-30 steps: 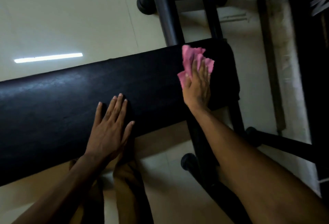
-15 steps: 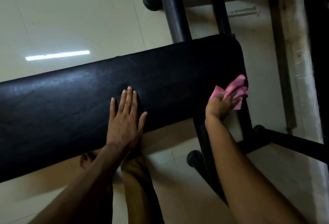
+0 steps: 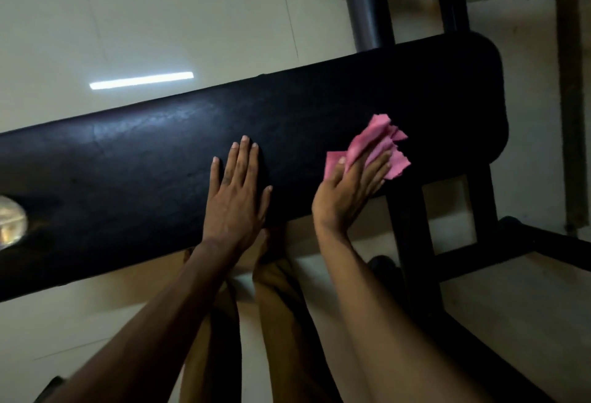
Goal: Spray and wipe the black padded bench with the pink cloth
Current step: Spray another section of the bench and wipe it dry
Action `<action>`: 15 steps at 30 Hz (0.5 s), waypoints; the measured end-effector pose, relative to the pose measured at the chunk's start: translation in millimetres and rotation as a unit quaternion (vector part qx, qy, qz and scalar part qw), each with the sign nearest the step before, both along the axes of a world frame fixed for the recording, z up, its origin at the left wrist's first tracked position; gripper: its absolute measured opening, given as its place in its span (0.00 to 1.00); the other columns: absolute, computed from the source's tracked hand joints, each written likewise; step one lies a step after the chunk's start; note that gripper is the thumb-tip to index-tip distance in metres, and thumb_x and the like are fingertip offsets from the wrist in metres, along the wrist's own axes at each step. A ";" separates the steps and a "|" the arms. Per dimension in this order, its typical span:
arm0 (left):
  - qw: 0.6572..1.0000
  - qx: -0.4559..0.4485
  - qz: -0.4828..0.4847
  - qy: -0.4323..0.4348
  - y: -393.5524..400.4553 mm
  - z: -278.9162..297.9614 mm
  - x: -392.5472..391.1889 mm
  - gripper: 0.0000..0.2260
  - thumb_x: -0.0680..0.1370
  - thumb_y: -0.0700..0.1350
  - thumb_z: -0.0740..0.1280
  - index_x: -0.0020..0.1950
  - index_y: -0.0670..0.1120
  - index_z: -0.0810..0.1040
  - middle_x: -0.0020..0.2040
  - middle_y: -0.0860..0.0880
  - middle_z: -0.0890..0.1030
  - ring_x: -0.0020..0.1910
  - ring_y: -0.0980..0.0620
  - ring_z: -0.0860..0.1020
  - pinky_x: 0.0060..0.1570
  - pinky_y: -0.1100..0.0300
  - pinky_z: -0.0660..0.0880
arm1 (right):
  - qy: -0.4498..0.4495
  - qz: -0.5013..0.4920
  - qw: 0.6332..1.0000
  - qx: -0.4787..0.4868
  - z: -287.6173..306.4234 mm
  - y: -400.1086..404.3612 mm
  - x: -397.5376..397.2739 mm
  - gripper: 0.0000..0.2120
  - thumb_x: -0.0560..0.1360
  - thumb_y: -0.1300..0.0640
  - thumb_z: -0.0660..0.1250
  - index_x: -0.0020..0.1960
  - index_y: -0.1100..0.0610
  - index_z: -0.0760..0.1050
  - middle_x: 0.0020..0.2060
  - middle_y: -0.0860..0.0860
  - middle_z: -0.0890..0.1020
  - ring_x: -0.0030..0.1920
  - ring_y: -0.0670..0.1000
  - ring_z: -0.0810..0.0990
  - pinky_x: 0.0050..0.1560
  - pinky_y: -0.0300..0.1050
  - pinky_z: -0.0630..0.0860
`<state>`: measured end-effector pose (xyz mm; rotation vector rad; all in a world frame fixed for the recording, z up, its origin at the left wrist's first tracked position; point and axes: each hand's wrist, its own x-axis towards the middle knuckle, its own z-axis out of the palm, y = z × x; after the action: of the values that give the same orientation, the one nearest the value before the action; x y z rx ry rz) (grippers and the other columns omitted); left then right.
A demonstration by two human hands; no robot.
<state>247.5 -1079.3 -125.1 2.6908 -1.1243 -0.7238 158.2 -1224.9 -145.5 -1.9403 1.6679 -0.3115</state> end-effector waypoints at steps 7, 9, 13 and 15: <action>1.000 0.011 0.014 0.007 31.2 0.6 4.6 0.33 0.83 0.56 0.56 0.82 0.44 0.45 0.82 0.46 0.44 0.81 0.48 0.43 0.78 0.43 0.45 | 0.005 0.104 0.994 0.019 6.3 21.5 -55.9 0.30 0.83 0.45 0.51 0.81 0.47 0.42 0.81 0.49 0.42 0.80 0.55 0.47 0.76 0.58 0.59; 1.000 0.006 0.021 0.004 36.9 0.0 5.1 0.33 0.83 0.56 0.56 0.82 0.44 0.45 0.82 0.45 0.45 0.81 0.48 0.43 0.78 0.43 0.46 | -0.036 -0.051 0.995 0.072 11.4 29.8 -49.7 0.32 0.83 0.51 0.54 0.81 0.49 0.40 0.81 0.52 0.43 0.80 0.54 0.50 0.73 0.44 0.57; 1.000 0.000 0.017 0.009 38.8 -1.5 6.7 0.33 0.83 0.56 0.55 0.82 0.44 0.44 0.82 0.45 0.44 0.81 0.49 0.43 0.79 0.44 0.45 | -0.048 -0.092 0.991 0.087 14.8 68.0 -13.5 0.32 0.84 0.52 0.54 0.81 0.53 0.41 0.80 0.55 0.40 0.78 0.46 0.42 0.76 0.34 0.44; 1.000 -0.003 0.020 0.013 40.8 -1.0 7.9 0.33 0.83 0.56 0.55 0.82 0.43 0.45 0.82 0.45 0.45 0.81 0.48 0.43 0.79 0.44 0.45 | -0.048 -0.045 0.993 0.097 12.5 94.2 -8.4 0.32 0.82 0.50 0.54 0.81 0.53 0.42 0.80 0.57 0.39 0.79 0.53 0.39 0.80 0.52 0.48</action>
<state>255.4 -1038.6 -126.1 2.6826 -1.0621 -0.7439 149.8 -1130.7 -133.0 -1.6859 1.6615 -0.2612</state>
